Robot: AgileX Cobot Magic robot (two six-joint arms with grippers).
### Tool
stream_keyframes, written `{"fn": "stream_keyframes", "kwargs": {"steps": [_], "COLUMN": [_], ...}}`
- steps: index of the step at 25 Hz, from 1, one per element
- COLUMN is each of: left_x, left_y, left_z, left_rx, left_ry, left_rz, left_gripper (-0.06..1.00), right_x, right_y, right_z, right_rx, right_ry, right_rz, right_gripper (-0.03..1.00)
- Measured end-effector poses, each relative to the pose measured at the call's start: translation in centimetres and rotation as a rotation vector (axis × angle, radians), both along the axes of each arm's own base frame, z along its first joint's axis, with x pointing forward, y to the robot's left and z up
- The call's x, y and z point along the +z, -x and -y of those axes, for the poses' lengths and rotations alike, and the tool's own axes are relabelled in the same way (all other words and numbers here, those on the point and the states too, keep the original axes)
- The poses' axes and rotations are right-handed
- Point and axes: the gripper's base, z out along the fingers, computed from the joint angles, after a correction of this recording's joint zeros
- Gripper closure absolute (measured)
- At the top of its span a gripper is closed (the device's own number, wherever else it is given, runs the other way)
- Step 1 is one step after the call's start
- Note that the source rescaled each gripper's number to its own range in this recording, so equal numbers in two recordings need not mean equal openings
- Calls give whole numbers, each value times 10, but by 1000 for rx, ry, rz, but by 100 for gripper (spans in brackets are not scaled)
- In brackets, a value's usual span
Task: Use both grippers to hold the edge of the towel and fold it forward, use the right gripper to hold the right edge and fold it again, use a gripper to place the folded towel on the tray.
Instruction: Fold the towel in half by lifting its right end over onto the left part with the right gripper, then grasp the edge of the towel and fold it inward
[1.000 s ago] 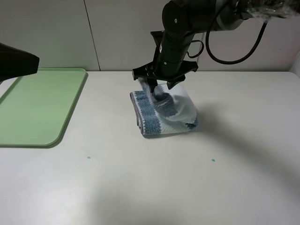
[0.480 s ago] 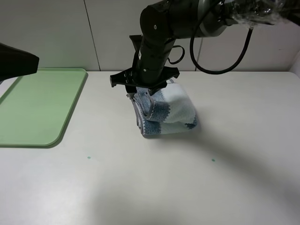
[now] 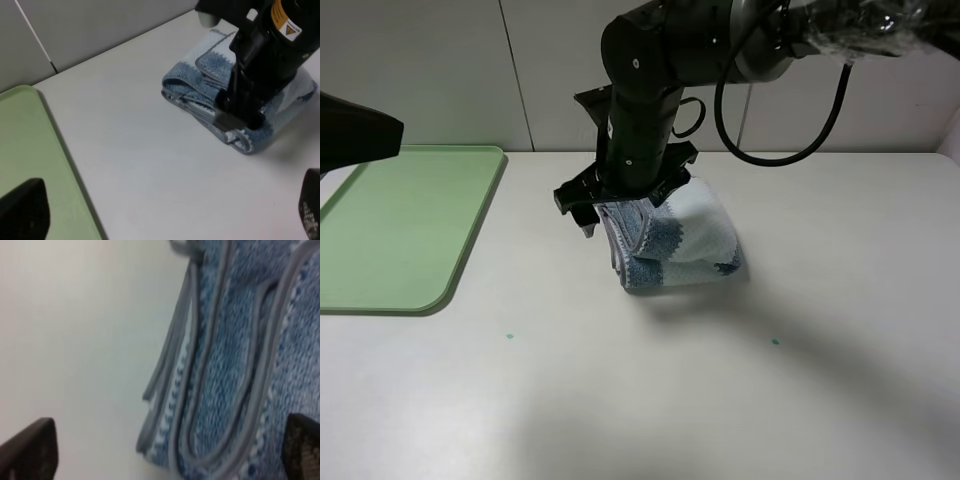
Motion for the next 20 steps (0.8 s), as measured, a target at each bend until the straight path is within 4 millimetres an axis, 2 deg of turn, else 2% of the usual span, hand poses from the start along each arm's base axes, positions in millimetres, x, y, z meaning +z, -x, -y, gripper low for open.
{"fn": "stream_keyframes", "kwargs": {"steps": [5,11,20], "left_x": [0,0,0], "left_y": [0,0,0], "left_z": [0,0,0], "left_rx": [0,0,0], "left_ry": [0,0,0], "left_rz": [-1,-1,-1], "left_gripper": [-6,-6,-6], "right_x": [20,48,71], "right_y": [6,19,44], "right_z": [8,28,85], "right_rx": [26,74,80], "right_ry": [38,64,109], "right_rz": [26,79,90], "right_gripper": [-3,-3,-3]}}
